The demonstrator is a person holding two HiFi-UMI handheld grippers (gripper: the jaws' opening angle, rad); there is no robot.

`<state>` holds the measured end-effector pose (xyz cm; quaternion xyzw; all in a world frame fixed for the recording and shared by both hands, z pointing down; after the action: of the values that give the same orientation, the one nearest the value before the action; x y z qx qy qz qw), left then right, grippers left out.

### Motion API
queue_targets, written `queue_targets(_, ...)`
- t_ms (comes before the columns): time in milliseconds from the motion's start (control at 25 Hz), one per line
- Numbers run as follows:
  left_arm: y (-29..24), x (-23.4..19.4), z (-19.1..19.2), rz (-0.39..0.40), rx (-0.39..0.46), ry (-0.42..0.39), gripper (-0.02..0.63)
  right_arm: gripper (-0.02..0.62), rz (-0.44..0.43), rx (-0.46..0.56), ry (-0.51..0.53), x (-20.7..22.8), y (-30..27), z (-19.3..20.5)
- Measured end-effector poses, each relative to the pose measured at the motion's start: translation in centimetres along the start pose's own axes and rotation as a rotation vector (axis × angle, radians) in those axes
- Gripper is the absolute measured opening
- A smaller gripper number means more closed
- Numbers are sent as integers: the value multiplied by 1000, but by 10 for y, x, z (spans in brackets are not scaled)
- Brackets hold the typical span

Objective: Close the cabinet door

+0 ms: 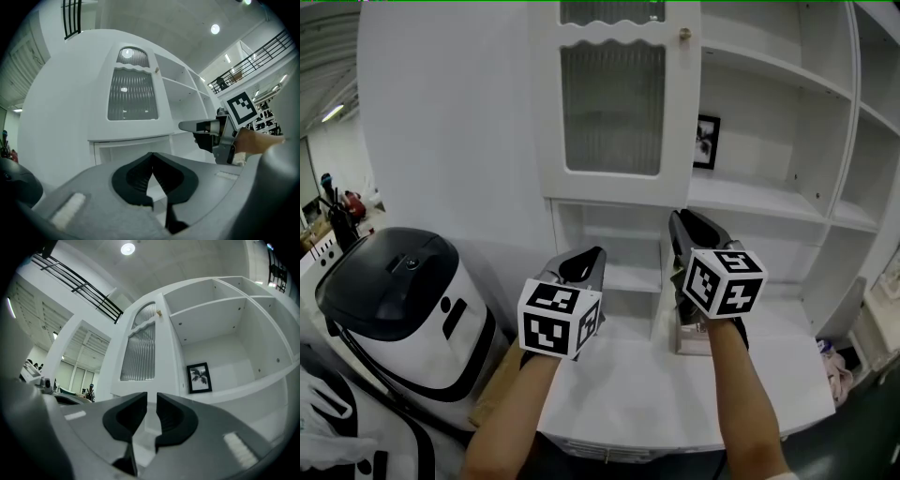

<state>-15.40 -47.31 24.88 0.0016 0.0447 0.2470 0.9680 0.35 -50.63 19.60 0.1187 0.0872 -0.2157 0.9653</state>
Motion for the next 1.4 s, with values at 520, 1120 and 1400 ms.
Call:
queue_targets(520,74,-7,7,-9,-24,26,0,34,25,-62,-1,-54,59,3)
queue_targets(1120,126,-5,15,9,-28,52,0,2,36,-127,12,-97,107,16)
queue_targets(1400,127,0,18,22,-35,51,0,2,38,-134,17,-100,112,17)
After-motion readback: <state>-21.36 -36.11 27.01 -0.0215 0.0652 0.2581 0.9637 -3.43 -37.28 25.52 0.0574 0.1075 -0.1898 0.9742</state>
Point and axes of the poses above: the fingertips, and each gripper's own axes: y backward along the fingers, x to its right, z out of its underside, the point moved 3 cm from there along y, backward along the fingers, and after that the axes turned 11 degrees about y, right-handed, at the moved point
